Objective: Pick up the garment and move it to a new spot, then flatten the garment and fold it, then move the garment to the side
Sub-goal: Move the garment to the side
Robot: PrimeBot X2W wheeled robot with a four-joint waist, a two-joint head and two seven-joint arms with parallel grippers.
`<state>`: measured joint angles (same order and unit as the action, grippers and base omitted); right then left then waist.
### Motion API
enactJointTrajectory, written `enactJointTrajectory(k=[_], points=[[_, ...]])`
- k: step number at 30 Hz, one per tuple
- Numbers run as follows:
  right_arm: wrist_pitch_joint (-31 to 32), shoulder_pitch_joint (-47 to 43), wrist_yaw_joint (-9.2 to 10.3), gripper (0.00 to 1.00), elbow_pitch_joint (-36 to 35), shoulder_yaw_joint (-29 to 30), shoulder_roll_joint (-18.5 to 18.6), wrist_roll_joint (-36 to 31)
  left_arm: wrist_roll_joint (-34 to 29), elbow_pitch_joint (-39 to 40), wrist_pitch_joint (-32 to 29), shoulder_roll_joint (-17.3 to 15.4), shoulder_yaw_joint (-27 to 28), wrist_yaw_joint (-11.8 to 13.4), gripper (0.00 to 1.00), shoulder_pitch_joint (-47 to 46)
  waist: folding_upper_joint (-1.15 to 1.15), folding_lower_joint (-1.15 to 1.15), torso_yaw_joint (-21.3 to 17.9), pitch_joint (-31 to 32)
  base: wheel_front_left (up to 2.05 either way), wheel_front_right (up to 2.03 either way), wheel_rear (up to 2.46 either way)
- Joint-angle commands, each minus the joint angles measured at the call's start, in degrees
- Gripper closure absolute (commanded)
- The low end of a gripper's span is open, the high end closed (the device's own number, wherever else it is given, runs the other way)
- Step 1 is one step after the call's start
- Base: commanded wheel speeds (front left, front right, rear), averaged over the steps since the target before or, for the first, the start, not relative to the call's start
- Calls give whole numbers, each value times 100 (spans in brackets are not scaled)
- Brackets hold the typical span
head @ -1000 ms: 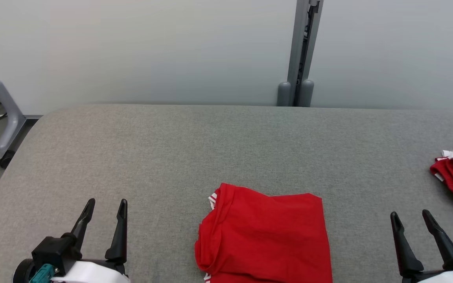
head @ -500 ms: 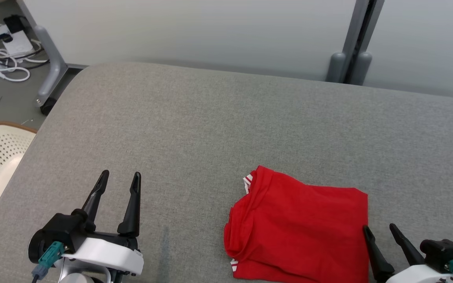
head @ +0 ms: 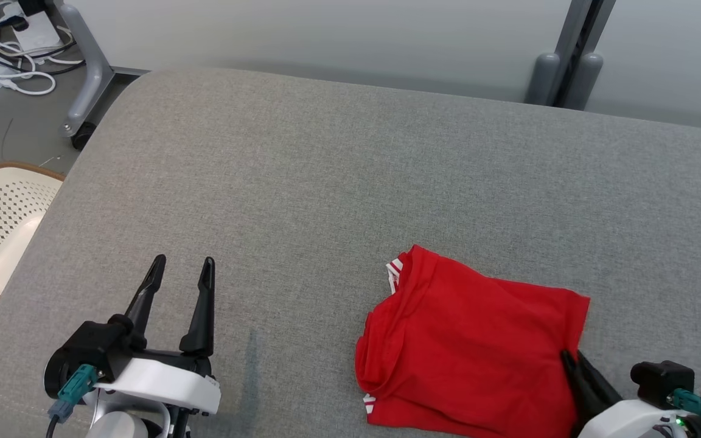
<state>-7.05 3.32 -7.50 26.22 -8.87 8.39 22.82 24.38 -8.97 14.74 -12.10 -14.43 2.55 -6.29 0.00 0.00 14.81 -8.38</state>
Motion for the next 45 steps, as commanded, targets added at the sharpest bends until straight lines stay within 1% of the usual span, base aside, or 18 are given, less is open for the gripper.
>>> enactJointTrajectory(k=[1, 6, 10, 16, 17, 23, 28, 32, 36, 37, 40, 45], points=[[40, 8, 1, 100, 59, -56, 48, 34, -21, -16, 41, -20, 39, -31, 0, -106, 0, 0, -37, 23, 0, 0, 0], [-139, 114, 3, 100, -59, -67, 182, -90, -61, -76, 42, -39, 96, -74, 0, 1, 0, 0, -234, 137, 0, 0, 0], [-195, 89, 2, 100, -288, -25, 369, -329, -85, -76, 41, -67, 129, -88, 0, 101, 0, 0, -490, 243, 0, 0, 0], [-11, -30, 1, 100, -851, 125, 766, -736, -108, 23, 44, -102, 168, -61, 0, 124, 0, 0, -979, 247, 0, 0, 0], [-11, -30, 1, 100, -851, 125, 766, -736, -108, 23, 44, -102, 168, -61, 0, 124, 0, 0, -979, 247, 0, 0, 0], [240, 180, 1, 100, -1283, 127, 993, -801, -131, 105, 36, -121, 144, -61, 0, 74, 0, 0, -1434, 93, 0, 0, 0], [218, 684, 2, 100, -1305, -9, 1220, -932, -174, 245, 18, -146, 113, -53, 0, -133, 0, 0, -1706, -289, 0, 0, 0], [27, 1178, 2, 100, -1111, 141, 1411, -1060, -211, 358, -16, -155, 55, -111, 0, -420, 0, 0, -1833, -754, 0, 0, 0], [-133, 1551, 2, 100, -1028, 428, 1686, -1158, -279, 492, -33, -221, 8, -163, 0, -717, 0, 0, -1993, -1231, 0, 0, 0], [-221, 1677, 1, 100, -1004, 559, 1789, -1187, -312, 565, -51, -281, 12, -169, 0, -818, 0, 0, -2131, -1423, 0, 0, 0], [-331, 1954, 3, 100, -938, 707, 1951, -1200, -382, 696, -116, -388, 38, -162, 0, -965, 0, 0, -2384, -1678, 0, 0, 0], [-505, 2593, 2, 100, -711, 764, 2118, -1178, -470, 903, -321, -606, 43, -194, 0, -1193, 0, 0, -2735, -2026, 0, 0, 0]])
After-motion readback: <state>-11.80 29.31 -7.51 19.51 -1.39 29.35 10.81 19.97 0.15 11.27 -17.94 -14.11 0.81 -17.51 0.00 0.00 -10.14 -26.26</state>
